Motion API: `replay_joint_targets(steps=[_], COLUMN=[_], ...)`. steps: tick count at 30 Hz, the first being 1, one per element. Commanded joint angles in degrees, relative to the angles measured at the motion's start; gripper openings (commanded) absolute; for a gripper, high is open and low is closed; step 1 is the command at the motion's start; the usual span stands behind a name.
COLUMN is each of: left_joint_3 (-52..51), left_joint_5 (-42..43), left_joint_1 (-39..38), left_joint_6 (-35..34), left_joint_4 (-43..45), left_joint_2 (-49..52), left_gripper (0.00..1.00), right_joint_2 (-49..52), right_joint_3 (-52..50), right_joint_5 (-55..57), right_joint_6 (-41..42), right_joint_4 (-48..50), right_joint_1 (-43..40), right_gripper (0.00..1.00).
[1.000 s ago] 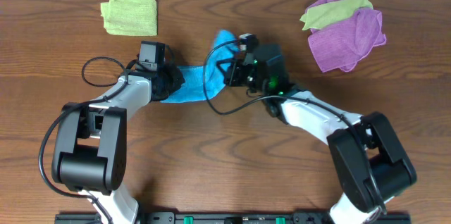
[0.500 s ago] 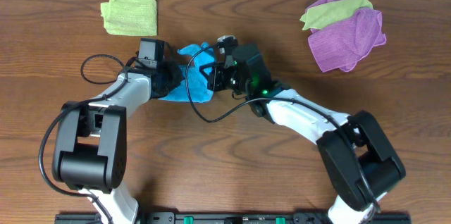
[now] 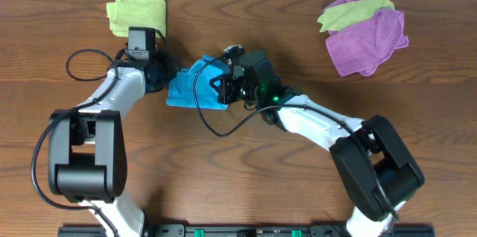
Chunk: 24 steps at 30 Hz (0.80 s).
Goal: Fold the cloth
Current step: 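Lay the right end over the left end, folding the strip in half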
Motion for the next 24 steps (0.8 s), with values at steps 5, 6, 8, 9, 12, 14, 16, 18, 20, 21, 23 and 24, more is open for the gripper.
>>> replay_joint_targets(steps=[5, 6, 8, 9, 12, 14, 16, 18, 20, 21, 23, 24], left_joint_3=[2.54, 2.54, 2.56, 2.62, 2.82, 2.99, 3.17, 3.30, 3.39, 3.41, 3.56, 3.63], left_joint_5=[-1.42, -1.42, -1.60, -1.60, -1.77, -1.90, -2.40, -3.10, -3.15, -3.19, -3.17, -3.17], left_joint_1=[0.76, 0.76, 0.76, 0.76, 0.76, 0.79, 0.79, 0.85, 1.16, 1.38, 2.05, 2.45], left_joint_6=[1.40, 1.38, 1.38, 1.38, 1.40, 1.40, 1.42, 1.42, 1.42, 1.42, 1.42, 1.42], left_joint_4=[-0.22, -0.22, -0.15, -0.15, -0.20, -0.20, -0.22, -0.22, -0.22, -0.22, -0.24, -0.24], left_joint_2=[-1.64, -1.62, -1.64, -1.64, -1.64, -1.64, -1.64, -1.64, -1.64, -1.64, -1.64, -1.68], left_gripper=[0.06, 0.06, 0.06, 0.06, 0.05, 0.06, 0.06, 0.06, 0.06, 0.06, 0.06, 0.06], right_joint_2=[0.55, 0.79, 1.44, 2.03, 4.17, 5.88, 7.69, 9.22, 10.43, 10.93, 11.78, 12.04], right_joint_3=[1.14, 1.16, 1.22, 1.40, 2.86, 4.85, 7.91, 10.97, 13.42, 14.38, 15.82, 16.17], right_joint_5=[-0.20, -0.22, -0.20, -0.22, -0.31, -0.44, -0.44, -0.42, -0.20, -0.22, -0.22, -0.24], right_joint_6=[-3.54, -3.72, -4.00, -4.00, -4.20, -5.05, -6.60, -7.82, -8.61, -8.90, -9.05, -9.05], right_joint_4=[-0.63, -0.61, -0.61, -0.66, -1.27, -2.51, -5.11, -7.39, -8.98, -9.57, -10.51, -10.69], right_joint_1=[0.59, 0.59, 0.57, 0.57, 0.61, 0.74, 1.14, 1.68, 2.25, 2.51, 3.10, 3.39], right_gripper=[0.01, 0.01, 0.01, 0.01, 0.01, 0.01, 0.01, 0.01, 0.01, 0.01, 0.01, 0.01])
